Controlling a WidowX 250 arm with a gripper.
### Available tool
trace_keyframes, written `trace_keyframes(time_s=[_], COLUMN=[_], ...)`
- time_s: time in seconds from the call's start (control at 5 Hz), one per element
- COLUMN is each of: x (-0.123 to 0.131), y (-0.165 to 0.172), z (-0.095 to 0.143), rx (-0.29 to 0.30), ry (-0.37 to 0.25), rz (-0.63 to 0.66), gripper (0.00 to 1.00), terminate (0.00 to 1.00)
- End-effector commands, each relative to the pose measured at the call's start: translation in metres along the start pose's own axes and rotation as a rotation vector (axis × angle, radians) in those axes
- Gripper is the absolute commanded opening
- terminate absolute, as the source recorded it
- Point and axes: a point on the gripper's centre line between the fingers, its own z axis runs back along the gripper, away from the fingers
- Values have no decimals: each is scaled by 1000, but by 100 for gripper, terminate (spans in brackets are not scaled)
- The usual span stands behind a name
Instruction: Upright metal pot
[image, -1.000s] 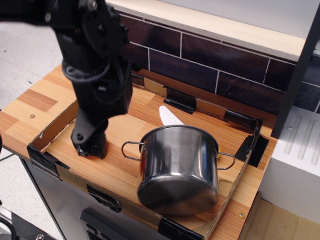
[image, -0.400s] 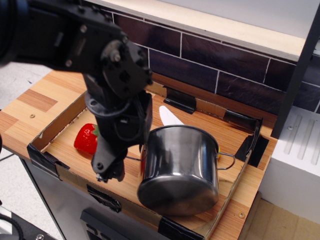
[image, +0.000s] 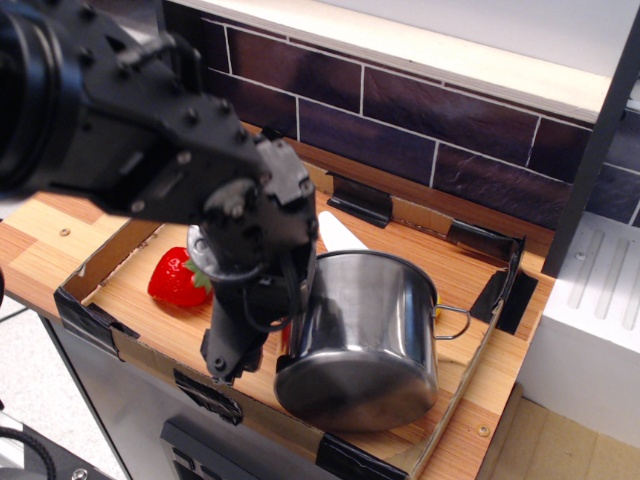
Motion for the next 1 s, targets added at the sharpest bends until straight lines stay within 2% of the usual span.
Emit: trace_keyframes(time_s=[0.0, 0.2, 0.6, 0.8], x=[-8, -9, -9, -9], y=[5, 3, 10, 24], z=[-4, -4, -5, -1], rx=[95, 82, 115, 232], ry=[-4, -1, -14, -23], rz=[26, 16, 65, 110], gripper=[0, 0, 0, 0], terminate=[0, 0, 0, 0])
